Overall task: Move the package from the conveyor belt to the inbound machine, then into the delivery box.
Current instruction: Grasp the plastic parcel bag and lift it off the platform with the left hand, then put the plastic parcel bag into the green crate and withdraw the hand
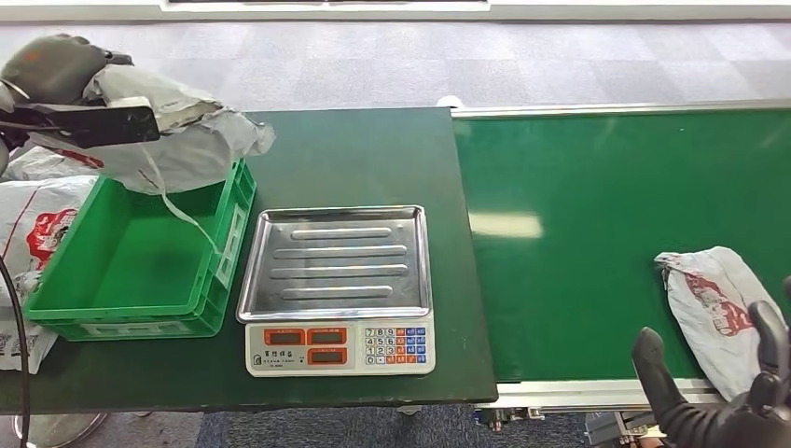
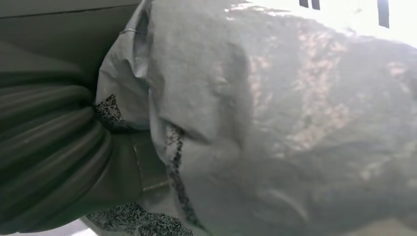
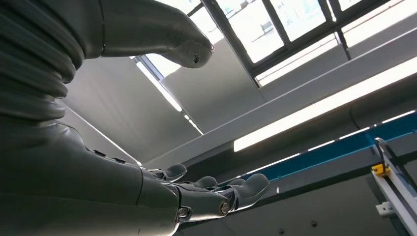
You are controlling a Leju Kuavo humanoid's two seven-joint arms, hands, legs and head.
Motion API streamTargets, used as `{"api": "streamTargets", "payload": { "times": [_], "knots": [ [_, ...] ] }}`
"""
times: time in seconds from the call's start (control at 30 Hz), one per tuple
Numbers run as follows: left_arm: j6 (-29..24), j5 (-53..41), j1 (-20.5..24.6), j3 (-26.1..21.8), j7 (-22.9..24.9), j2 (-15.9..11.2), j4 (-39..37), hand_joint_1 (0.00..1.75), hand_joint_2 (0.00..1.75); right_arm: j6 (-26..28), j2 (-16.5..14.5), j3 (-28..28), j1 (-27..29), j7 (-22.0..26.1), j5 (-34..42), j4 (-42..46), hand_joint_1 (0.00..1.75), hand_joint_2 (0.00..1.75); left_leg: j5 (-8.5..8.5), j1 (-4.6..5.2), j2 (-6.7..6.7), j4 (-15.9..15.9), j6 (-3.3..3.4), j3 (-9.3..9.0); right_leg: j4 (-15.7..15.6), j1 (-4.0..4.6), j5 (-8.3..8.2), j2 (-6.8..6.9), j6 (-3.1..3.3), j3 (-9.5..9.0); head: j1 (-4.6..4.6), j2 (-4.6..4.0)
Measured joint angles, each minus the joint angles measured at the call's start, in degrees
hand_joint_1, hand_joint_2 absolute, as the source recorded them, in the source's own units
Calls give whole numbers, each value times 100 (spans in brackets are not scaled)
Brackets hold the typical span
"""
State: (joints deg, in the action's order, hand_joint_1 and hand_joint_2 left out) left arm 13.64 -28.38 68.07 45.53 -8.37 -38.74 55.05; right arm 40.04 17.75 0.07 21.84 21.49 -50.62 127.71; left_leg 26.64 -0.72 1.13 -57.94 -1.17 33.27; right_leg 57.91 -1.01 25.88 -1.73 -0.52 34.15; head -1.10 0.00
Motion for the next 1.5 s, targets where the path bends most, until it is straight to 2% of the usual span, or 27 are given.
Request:
{"api": "streamTargets", "payload": {
  "times": [0.17,0.3,0.37,0.5,0.63,0.73,0.77,0.87,0.93,1.0,1.07,1.1,1.23,1.3,1.37,1.5],
  "knots": [
    [-295,7,-1225,-593,-126,-689,243,175,175,0,-5,-62,279,75,-99,89,0,175,10,-1,-42,9,-12,-13,0,3,9,-40,8,12,-1,0],
    [-307,0,-2481,-1422,-200,-1228,651,175,175,1,-3,-86,392,84,-59,120,0,175,21,-4,-64,17,-21,-26,0,7,20,-57,18,14,-3,0],
    [-259,-41,-2935,-1770,-203,-1410,816,175,175,2,3,-115,434,79,-4,129,0,175,23,-10,-66,15,-19,-19,0,14,22,-55,19,18,-2,0],
    [-141,-113,-3396,-2193,-180,-1609,1054,175,175,2,9,-161,441,80,24,143,0,175,23,-11,-43,14,-18,-12,-1,16,24,-32,17,12,-2,0],
    [-103,-143,-3593,-2420,-146,-1705,1185,175,175,2,10,-175,445,80,26,150,0,175,23,-12,-41,14,-19,-12,-1,17,23,-27,18,13,-2,0],
    [-66,-126,-3670,-2517,-117,-1748,1237,46,175,2,11,-178,444,80,27,154,0,175,23,-13,-41,14,-19,-12,-1,17,23,-27,18,11,-2,0],
    [-9,-80,-3733,-2553,-70,-1766,1250,2,131,2,16,-179,442,76,33,155,0,175,24,-13,-41,15,-20,-4,0,17,23,-28,18,7,-1,0],
    [54,64,-4460,-2906,2,-1899,1408,0,0,1,84,-185,438,28,100,155,0,175,53,-4,-71,21,-27,-22,0,9,40,-66,27,-8,-3,0],
    [-94,-147,-5087,-3335,-136,-1863,1554,0,0,1,146,-205,455,-12,151,156,0,175,67,-5,-96,18,-25,-62,0,11,48,-91,28,-9,-4,0],
    [-274,-418,-5418,-3752,-238,-1666,1671,0,0,0,177,-229,482,-21,151,163,0,175,66,-11,-84,14,-22,-69,0,17,50,-76,27,-11,-2,0],
    [-665,-221,-5539,-4191,-277,-1324,1838,0,0,-8,162,-243,535,-6,91,187,0,175,65,-9,-57,12,-20,-63,-1,16,54,-49,23,-19,-2,0],
    [-1035,144,-5578,-4481,-309,-1049,1991,0,0,-19,114,-229,555,1,28,202,0,175,65,-8,-45,11,-20,-60,-1,14,56,-39,20,-25,-2,0],
    [-2931,1696,-5931,-5585,-782,428,3182,0,0,-31,-282,104,459,64,-135,220,0,175,80,4,-49,11,-11,-76,-1,2,64,-46,9,-47,-2,0],
    [-3516,2331,-6157,-5751,-1149,1084,3828,0,0,-18,-533,288,418,391,401,222,0,175,88,9,-57,10,-1,-87,-2,-2,73,-49,1,-56,-2,0],
    [-3870,2898,-6339,-5766,-1524,1699,4363,0,0,-11,-786,430,364,694,1043,217,0,175,91,10,-48,9,2,-88,-3,-3,79,-38,-4,-64,-1,0],
    [-4372,3574,-6585,-5473,-2393,2781,5205,0,0,-50,-1246,717,92,836,1689,41,0,175,92,11,-38,7,5,-89,-5,-3,81,-28,-6,-70,-1,0]
  ]
}}
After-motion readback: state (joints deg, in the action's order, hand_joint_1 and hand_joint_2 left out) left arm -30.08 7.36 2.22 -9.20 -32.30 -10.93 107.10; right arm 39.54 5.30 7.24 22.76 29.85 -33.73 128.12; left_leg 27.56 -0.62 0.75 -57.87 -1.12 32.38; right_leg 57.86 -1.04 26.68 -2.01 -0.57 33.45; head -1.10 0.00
